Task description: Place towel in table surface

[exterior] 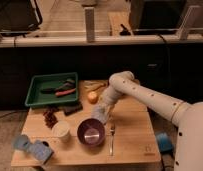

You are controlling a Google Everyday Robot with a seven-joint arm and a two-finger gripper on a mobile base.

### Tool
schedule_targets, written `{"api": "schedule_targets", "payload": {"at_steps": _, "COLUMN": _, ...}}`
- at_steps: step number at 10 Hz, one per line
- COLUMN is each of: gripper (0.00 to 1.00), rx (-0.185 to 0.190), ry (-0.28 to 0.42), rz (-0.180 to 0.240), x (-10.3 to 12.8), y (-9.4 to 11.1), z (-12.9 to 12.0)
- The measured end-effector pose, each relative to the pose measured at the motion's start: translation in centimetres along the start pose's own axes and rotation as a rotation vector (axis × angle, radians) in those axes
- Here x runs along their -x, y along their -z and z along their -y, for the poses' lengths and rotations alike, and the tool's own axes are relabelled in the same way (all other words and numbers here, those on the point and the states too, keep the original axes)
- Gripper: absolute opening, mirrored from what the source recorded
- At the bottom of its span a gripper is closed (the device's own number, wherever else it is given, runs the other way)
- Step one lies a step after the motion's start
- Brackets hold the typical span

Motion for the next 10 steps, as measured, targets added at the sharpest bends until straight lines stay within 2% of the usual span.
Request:
{"api": "schedule_targets", "payload": {"at_steps": 3, "gripper": 0.80, "rx": 0.026, "ry": 0.009, "rz": -0.016, "x": 0.54, "y": 0.55, "z": 0.90}}
{"api": "schedule_targets", "payload": {"at_steps": 10, "gripper": 0.80, "rx": 0.025, "ry": 0.006, "rz": -0.018, "x": 0.37, "y": 0.60, "z": 0.81}}
